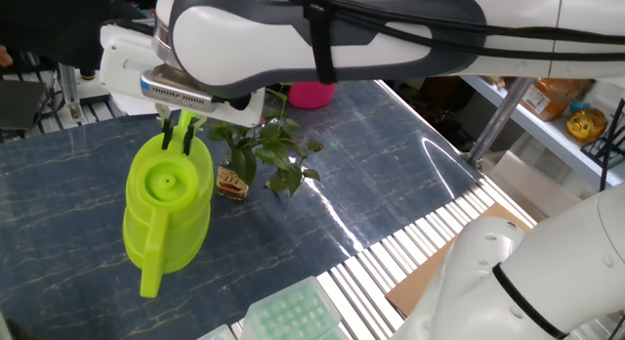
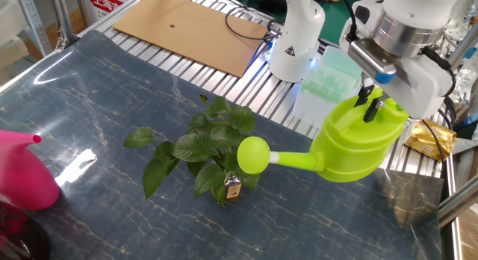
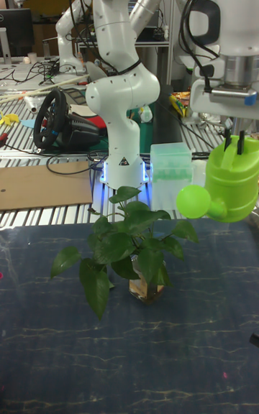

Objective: Water the plant

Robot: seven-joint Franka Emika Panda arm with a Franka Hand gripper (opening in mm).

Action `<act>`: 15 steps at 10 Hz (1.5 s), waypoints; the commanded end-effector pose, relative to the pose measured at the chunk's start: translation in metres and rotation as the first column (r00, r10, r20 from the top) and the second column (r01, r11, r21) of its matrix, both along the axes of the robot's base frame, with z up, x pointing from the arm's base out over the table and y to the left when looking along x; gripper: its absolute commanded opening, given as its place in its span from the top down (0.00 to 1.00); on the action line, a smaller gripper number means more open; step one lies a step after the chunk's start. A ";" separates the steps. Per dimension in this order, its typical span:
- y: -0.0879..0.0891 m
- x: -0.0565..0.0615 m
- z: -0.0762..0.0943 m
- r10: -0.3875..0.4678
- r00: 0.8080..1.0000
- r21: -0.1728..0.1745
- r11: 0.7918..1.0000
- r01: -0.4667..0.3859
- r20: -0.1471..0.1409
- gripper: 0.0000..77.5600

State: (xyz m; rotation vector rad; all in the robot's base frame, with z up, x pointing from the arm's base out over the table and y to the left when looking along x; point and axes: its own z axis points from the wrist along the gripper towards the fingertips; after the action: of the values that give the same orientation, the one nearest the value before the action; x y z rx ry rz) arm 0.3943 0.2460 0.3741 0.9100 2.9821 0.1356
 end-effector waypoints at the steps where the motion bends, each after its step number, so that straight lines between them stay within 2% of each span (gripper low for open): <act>1: 0.000 -0.001 0.001 0.006 1.000 -0.001 1.000 -0.006 -0.006 0.98; 4: 0.000 -0.001 0.001 0.020 1.000 -0.001 1.000 -0.020 -0.009 0.98; 6: 0.000 -0.001 0.001 0.082 0.996 0.007 0.997 -0.082 -0.031 0.98; 7: 0.000 -0.001 0.001 0.082 0.996 0.007 0.997 -0.082 -0.031 0.98; 8: 0.000 -0.001 0.001 0.162 0.985 0.016 0.987 -0.162 -0.050 0.98; 9: 0.000 -0.001 0.001 0.204 0.977 0.019 0.979 -0.204 -0.054 0.98; 12: 0.000 -0.001 0.001 0.276 0.960 0.023 0.961 -0.275 -0.045 0.98; 13: 0.002 -0.001 0.001 0.281 0.959 0.020 0.960 -0.280 -0.036 0.98; 15: 0.026 -0.004 -0.002 0.264 0.964 -0.007 0.964 -0.264 -0.043 0.98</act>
State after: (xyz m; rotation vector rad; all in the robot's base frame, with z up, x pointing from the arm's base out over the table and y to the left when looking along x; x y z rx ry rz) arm 0.3923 0.2500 0.3725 0.5698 3.1177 0.1273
